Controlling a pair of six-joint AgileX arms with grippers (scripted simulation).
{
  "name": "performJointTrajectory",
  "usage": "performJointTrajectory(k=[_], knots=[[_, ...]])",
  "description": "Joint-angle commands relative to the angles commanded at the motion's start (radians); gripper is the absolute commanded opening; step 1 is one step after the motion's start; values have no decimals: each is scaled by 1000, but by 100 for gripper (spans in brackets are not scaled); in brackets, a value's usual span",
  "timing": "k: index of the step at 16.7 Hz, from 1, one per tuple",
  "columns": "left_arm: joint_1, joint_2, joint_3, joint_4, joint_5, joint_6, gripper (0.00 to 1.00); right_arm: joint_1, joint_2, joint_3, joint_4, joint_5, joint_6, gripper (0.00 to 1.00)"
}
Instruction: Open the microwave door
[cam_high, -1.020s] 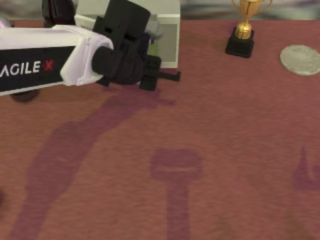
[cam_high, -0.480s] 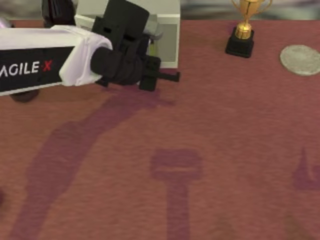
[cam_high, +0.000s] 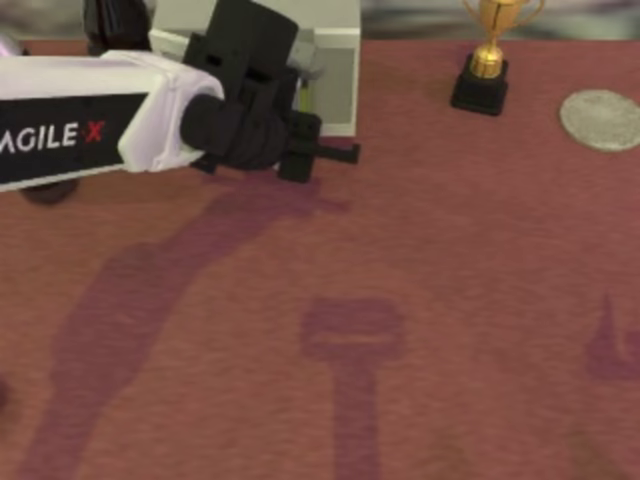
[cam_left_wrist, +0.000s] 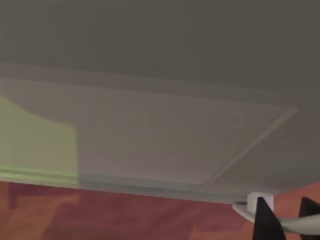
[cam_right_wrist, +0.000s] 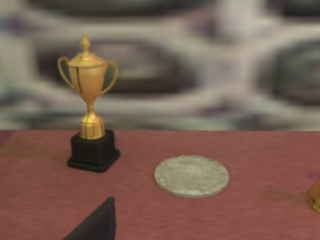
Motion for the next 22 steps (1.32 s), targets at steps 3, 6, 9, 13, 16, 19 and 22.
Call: performJointTrajectory(k=[3, 6, 9, 13, 16, 19, 22], knots=[[0, 0, 0, 0, 0, 0, 0, 0, 0, 0, 0, 0, 0, 100], [0, 0, 0, 0, 0, 0, 0, 0, 0, 0, 0, 0, 0, 100], [-9, 1, 4, -1, 8, -6, 0, 0, 0, 0, 0, 0, 0, 100], [7, -19, -23, 10, 30, 28, 0, 0, 0, 0, 0, 0, 0, 100], [19, -32, -46, 17, 49, 57, 0, 0, 0, 0, 0, 0, 0, 100], [19, -32, -46, 17, 49, 57, 0, 0, 0, 0, 0, 0, 0, 100], [19, -32, -46, 17, 49, 57, 0, 0, 0, 0, 0, 0, 0, 100]])
